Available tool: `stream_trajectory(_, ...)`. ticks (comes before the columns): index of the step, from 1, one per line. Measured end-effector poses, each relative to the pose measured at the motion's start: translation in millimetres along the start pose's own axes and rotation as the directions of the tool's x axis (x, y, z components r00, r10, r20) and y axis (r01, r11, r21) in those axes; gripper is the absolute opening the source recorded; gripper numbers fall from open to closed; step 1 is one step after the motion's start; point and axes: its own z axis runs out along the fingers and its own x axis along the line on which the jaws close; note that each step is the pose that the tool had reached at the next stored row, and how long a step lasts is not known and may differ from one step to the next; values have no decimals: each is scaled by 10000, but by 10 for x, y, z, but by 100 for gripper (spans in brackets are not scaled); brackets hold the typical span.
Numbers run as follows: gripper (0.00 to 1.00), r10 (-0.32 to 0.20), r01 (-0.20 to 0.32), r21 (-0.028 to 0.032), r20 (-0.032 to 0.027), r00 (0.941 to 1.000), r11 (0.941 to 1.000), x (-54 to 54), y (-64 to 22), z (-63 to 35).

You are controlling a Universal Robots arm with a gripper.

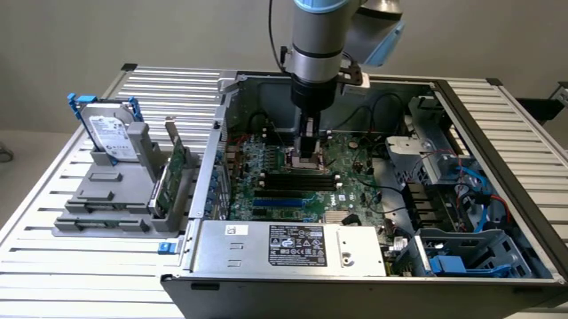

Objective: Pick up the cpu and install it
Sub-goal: 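Place the cpu into insertion slot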

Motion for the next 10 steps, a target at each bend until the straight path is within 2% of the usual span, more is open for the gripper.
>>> stream_trajectory(10, 55, -587, 586, -75, -32, 9983, 9983, -16, -18, 57)
